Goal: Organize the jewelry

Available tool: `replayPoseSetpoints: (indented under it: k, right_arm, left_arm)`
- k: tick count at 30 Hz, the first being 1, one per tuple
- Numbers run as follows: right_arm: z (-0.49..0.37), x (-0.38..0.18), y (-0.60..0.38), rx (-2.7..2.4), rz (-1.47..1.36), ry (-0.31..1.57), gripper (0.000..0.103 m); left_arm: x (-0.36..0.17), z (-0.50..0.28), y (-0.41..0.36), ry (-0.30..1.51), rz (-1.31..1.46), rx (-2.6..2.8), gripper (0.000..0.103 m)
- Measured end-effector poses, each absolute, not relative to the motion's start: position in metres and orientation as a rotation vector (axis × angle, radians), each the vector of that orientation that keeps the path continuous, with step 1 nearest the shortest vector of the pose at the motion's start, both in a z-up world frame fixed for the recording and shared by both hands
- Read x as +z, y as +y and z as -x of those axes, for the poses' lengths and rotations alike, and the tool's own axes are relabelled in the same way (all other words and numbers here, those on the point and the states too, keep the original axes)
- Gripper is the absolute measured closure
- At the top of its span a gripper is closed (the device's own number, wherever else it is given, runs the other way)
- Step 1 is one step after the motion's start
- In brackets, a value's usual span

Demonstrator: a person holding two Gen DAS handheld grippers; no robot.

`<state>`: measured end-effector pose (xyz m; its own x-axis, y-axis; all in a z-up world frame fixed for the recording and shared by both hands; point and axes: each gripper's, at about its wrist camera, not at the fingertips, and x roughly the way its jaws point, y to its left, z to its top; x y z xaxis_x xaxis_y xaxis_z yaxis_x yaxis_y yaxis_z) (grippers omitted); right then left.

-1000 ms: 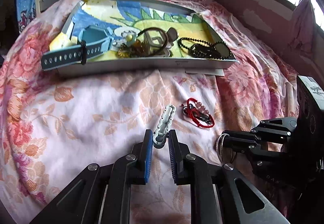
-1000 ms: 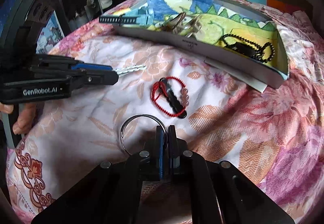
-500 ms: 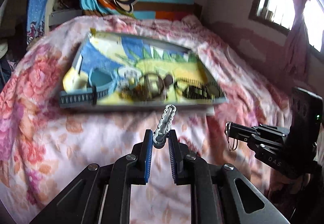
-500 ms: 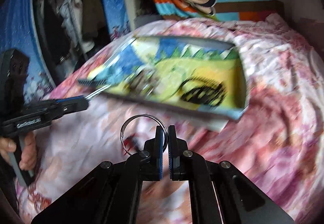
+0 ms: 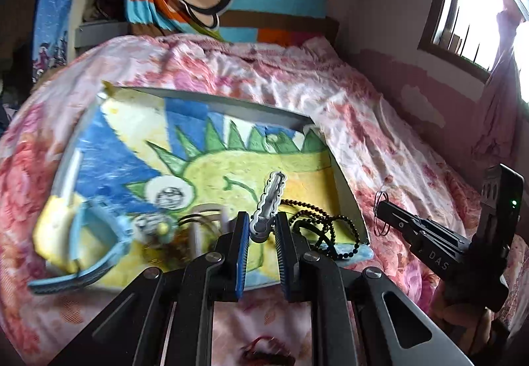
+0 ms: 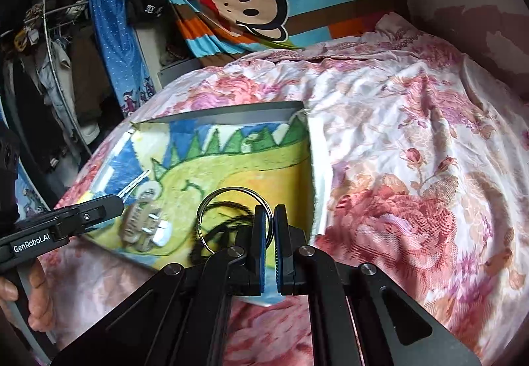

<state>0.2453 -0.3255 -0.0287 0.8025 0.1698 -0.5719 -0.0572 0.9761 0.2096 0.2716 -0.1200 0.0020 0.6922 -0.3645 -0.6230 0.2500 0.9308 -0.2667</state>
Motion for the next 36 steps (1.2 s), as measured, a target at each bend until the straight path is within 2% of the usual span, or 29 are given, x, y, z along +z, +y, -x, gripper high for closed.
replayPoseSetpoints:
  k: [13,15,17,19,20,22,23,24,25,27,29,30,32,34,36]
  right_arm:
    - [-0.262,-0.057,-0.318,0.141,-0.136,0.705,0.096]
    - [-0.261,-0.055,-0.32,0.14,-0.135,0.702,0.089]
    - [-0.258,-0.053,-0.322,0.142,-0.145,0.692,0.068]
    - [-0.255,-0.049,-0.323,0.151,-0.154,0.673,0.06]
    - [-0.253,-0.047,-0.323,0.151,-0.153,0.667,0.06]
    - [-0.25,-0.039,-0.322,0.15,-0.143,0.655,0.059]
    - [-0.247,-0.035,-0.322,0.147,-0.141,0.646,0.055]
    - [-0.244,-0.03,-0.322,0.142,-0.14,0.634,0.051]
    - [-0.242,-0.027,-0.322,0.138,-0.14,0.624,0.046]
    - [-0.233,-0.015,-0.322,0.135,-0.143,0.593,0.041]
    - [-0.225,-0.003,-0.323,0.136,-0.144,0.569,0.029]
    - [-0.219,0.004,-0.323,0.139,-0.146,0.551,0.026]
    - [-0.205,0.015,-0.322,0.149,-0.15,0.515,0.015]
    - [-0.188,0.028,-0.32,0.137,-0.16,0.474,0.008]
    - [-0.171,0.039,-0.315,0.142,-0.166,0.444,0.006]
  left_arm:
    - [-0.024,-0.304,-0.153,0.885,0.12,-0.295,0.088]
    - [-0.024,-0.305,-0.153,0.898,0.124,-0.3,0.088]
    - [-0.023,-0.307,-0.153,0.908,0.132,-0.296,0.088]
    - [-0.02,-0.305,-0.15,0.909,0.141,-0.287,0.087]
    - [-0.018,-0.304,-0.149,0.906,0.145,-0.283,0.085]
    - [-0.012,-0.3,-0.145,0.895,0.156,-0.281,0.076]
    - [-0.009,-0.298,-0.144,0.888,0.161,-0.284,0.073]
    - [-0.003,-0.293,-0.142,0.872,0.166,-0.283,0.061]
    - [0.002,-0.289,-0.14,0.856,0.172,-0.278,0.043]
    - [0.016,-0.276,-0.132,0.797,0.209,-0.271,0.025]
    - [0.029,-0.265,-0.123,0.755,0.238,-0.274,0.023]
    - [0.034,-0.261,-0.12,0.747,0.243,-0.273,0.021]
    - [0.046,-0.25,-0.114,0.722,0.246,-0.256,0.014]
    - [0.059,-0.232,-0.105,0.664,0.245,-0.231,0.006]
    - [0.069,-0.216,-0.097,0.612,0.24,-0.203,0.003]
